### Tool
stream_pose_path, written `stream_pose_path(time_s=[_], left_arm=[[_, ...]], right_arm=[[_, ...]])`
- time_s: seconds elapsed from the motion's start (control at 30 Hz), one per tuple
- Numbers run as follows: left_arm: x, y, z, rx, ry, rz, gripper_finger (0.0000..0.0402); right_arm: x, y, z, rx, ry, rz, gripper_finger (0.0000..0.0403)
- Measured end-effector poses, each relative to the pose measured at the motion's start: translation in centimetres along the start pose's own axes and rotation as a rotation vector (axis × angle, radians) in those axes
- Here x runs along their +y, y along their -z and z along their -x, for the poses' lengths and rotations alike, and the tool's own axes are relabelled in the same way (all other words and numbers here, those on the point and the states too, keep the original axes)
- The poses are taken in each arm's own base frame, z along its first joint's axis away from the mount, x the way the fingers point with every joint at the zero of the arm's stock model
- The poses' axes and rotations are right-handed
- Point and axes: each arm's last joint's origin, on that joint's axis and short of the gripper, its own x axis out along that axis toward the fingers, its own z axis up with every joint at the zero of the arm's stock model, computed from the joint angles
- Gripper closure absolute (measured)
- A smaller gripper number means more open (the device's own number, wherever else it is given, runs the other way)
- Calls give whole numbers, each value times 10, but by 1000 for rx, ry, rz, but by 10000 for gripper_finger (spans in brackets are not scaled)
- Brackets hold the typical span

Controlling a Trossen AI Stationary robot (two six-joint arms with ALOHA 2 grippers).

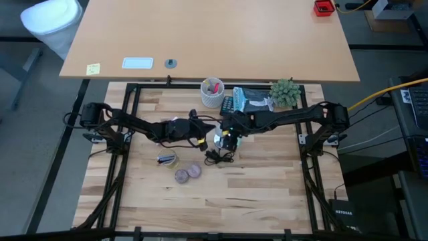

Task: Screw lightbulb
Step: Insert the white lightbulb into the silver lamp

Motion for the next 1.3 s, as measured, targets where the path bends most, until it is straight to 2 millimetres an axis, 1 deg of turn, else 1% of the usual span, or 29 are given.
stream_pose_path(time_s=[0.2, 0.53, 0.83, 0.93, 1.17, 1.3], left_arm=[[-1, -4, 0, -37, 10, 7, 400], [-1, -4, 0, -40, 11, 10, 400], [-2, -4, 0, -40, 36, 30, 400], [-2, -4, 0, -40, 41, 29, 400], [-3, -6, 0, -52, 67, 25, 400], [-4, -10, -1, -59, 69, 7, 400]], right_arm=[[-1, 3, 1, 32, 7, 5, 187], [-2, 7, 1, 76, 16, 11, 187], [-2, 7, 3, 77, 16, 28, 187], [-3, 7, 9, 64, 13, 35, 187], [-6, 6, 33, 25, 7, 29, 187], [-7, 7, 40, 26, 7, 29, 187]])
